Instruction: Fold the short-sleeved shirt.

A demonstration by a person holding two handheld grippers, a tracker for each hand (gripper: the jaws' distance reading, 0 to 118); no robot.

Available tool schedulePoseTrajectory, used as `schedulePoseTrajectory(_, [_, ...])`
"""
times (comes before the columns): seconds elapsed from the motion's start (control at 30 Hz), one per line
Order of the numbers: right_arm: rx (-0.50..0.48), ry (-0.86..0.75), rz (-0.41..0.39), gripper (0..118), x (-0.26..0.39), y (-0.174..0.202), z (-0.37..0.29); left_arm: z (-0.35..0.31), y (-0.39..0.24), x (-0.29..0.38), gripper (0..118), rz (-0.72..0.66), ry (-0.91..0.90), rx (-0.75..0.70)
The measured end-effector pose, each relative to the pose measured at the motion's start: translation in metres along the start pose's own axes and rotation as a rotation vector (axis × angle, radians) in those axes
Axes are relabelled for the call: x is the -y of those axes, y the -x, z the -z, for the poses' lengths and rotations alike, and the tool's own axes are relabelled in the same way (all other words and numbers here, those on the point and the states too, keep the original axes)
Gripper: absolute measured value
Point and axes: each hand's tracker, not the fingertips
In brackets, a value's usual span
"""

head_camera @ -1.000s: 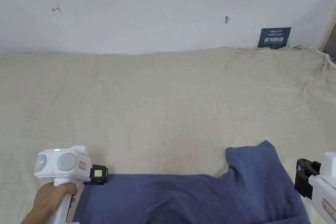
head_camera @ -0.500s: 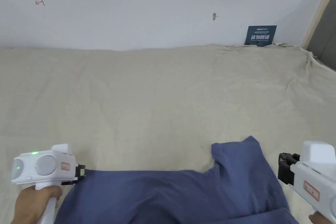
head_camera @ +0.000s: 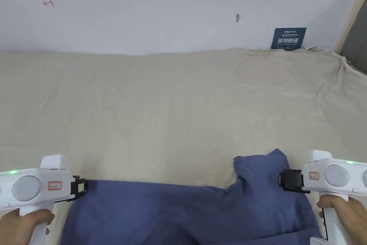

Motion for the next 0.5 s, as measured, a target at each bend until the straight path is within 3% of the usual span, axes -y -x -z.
schedulePoseTrajectory(0.23, [0.06, 0.061, -0.029, 95, 0.006, 0.008, 0.023, 0.001, 0.002, 0.002, 0, 0.0, 0.011, 0.003])
schedulePoseTrajectory(0.27, [0.057, 0.067, -0.032, 89, 0.008, 0.008, 0.023, 0.001, 0.001, 0.003, 0, 0.002, 0.012, 0.003])
schedulePoseTrajectory(0.3, [0.054, 0.069, -0.034, 75, 0.009, 0.009, 0.024, 0.002, 0.001, 0.003, 0, 0.003, 0.013, 0.001])
schedulePoseTrajectory(0.37, [0.044, 0.073, -0.033, 12, 0.011, 0.011, 0.022, 0.003, 0.002, 0.004, 0, 0.003, 0.015, 0.0])
schedulePoseTrajectory(0.4, [0.032, 0.076, -0.036, 2, 0.012, 0.012, 0.021, 0.003, 0.002, 0.005, 0, 0.001, 0.015, 0.001])
schedulePoseTrajectory(0.5, [0.025, 0.059, -0.075, 2, 0.015, 0.018, 0.012, -0.001, -0.002, 0.007, 0, -0.002, 0.018, 0.0])
